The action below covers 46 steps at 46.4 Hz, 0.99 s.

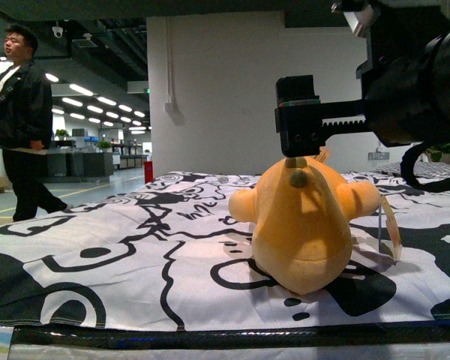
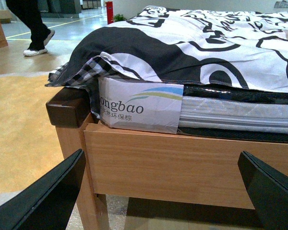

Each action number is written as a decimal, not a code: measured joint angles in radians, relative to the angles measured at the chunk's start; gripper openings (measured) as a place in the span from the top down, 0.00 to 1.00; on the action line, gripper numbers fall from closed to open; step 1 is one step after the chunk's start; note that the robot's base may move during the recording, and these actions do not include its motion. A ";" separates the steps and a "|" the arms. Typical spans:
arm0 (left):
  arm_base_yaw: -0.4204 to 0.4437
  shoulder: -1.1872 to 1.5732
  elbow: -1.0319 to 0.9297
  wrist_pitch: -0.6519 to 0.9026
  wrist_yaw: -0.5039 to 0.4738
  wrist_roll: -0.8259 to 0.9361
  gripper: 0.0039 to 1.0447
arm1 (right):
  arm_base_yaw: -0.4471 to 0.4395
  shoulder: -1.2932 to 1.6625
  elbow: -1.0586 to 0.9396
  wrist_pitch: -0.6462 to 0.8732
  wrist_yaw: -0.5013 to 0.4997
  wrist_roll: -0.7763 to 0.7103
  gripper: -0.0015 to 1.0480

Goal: Put away toys

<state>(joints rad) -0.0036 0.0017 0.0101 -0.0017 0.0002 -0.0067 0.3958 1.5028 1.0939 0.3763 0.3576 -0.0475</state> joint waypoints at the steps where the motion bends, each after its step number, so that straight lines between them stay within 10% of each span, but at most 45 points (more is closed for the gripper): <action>1: 0.000 0.000 0.000 0.000 0.000 0.000 0.06 | 0.002 0.006 0.000 -0.002 0.002 0.003 0.06; 46: 0.000 0.000 0.000 0.000 0.000 0.000 0.06 | 0.089 0.207 0.066 0.078 0.142 -0.003 0.06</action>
<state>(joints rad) -0.0036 0.0017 0.0101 -0.0017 0.0002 -0.0067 0.4843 1.7100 1.1599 0.4541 0.4992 -0.0505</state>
